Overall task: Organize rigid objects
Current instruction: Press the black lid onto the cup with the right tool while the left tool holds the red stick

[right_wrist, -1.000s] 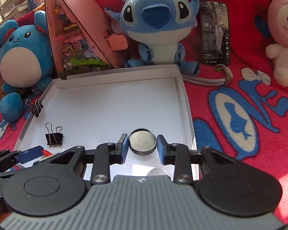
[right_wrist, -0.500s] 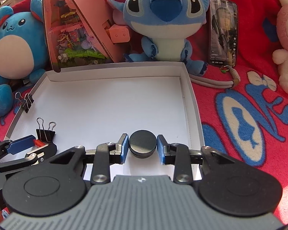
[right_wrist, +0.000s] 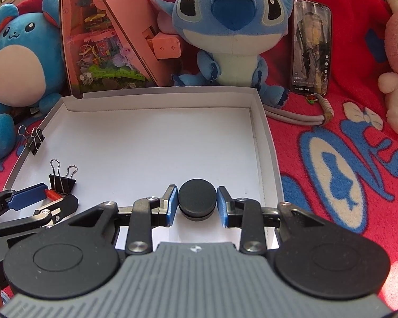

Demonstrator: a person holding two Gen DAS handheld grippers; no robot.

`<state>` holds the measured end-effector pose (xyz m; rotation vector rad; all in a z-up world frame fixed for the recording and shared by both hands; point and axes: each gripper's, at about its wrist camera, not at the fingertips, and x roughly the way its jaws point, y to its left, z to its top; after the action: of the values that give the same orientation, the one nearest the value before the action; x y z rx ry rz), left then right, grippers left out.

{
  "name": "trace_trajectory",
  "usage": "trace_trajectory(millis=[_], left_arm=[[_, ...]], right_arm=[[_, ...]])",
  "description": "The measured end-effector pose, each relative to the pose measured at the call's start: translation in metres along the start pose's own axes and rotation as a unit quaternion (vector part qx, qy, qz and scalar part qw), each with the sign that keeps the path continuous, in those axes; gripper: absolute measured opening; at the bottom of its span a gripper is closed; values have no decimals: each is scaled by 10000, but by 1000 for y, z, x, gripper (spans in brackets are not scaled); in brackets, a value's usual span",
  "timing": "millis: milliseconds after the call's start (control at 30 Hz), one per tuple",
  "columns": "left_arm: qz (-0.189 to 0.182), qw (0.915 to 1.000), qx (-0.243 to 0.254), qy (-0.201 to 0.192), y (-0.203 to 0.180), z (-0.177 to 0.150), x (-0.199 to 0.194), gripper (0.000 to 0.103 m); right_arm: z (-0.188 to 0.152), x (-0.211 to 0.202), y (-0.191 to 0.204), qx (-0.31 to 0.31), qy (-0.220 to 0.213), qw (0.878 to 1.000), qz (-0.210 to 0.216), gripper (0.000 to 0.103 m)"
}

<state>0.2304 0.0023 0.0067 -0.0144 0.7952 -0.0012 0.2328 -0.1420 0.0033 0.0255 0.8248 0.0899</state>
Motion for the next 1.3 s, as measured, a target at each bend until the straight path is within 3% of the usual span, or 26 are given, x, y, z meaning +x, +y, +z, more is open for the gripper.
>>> trace_trajectory(millis=[267,500,633,700,1167,1300], left_arm=[[13,10000,1,-34,0,0,2,42],[44,10000,-20,-58,0,2,5,42],[50,10000,-7,-69,0,2,6,42],[54,10000,-12,-73,0,3,6,42],[115,9999,36,-114,-4,14,18,42],[-37,10000,5,-54,-3,12,13,46]], right_arm=[[1,0,-1,69,-13,10000,29,38],[0,0,1,2,-14,10000,18,45],[-3,4,2,-21,43,10000,-14,44],[-5,4,4,-83,2,10000,-35,37],[-8,4,7,-197,-114,9997,-101,38],[-8,2,6,-154,-120,9998,-18,64]])
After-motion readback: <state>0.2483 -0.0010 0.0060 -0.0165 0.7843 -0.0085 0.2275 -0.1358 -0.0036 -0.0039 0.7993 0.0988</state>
